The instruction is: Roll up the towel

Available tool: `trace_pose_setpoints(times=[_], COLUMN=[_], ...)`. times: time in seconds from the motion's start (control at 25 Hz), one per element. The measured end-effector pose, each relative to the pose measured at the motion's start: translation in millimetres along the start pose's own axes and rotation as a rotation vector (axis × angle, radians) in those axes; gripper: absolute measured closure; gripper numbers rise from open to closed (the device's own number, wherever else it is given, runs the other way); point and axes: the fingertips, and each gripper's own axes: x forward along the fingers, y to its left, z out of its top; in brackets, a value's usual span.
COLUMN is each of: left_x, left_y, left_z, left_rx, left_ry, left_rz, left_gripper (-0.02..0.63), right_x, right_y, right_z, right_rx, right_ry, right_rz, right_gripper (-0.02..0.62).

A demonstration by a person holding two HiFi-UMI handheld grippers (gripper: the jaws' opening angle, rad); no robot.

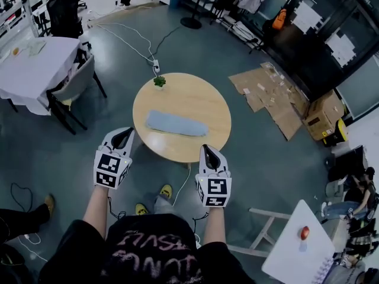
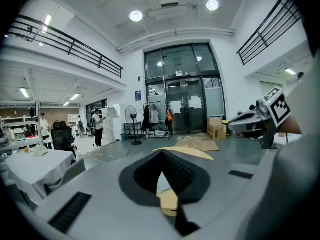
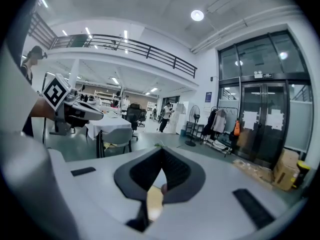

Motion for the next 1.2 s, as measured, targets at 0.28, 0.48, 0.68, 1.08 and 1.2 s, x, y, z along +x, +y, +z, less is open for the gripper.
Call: trace_pose_setpoints(times=[0.28,0.48,0.68,1.08,1.2], left_x=[-33,-51,-59,-58,-58], left_y=[15,32,41,44,45], left_z=[21,38,52,65,62], left_rx=[0.021,0.018,0.009,0.015,0.018], left_ry=[-0.062,-0.098,-0.131,-0.167,-0.162], left_rz=[0.033,0.066,0.088,0.123,0.122], left_gripper=[0.594,0.594,0.594,0.594,0.594], right_x=[-10,-21,-32,-39,-40], right_y=[13,11,-1,-24,-24], right_z=[27,44,46,50,49], right_rx=[0.009,0.023,0.044,0.045,0.053], right_ry=[-0.063,-0.089,-0.096,-0.113,-0.115], right_rz=[-0.01,-0.023,-0.054,-0.103,-0.112], right_gripper=[0.591,0.591,0.591,0.591,0.592])
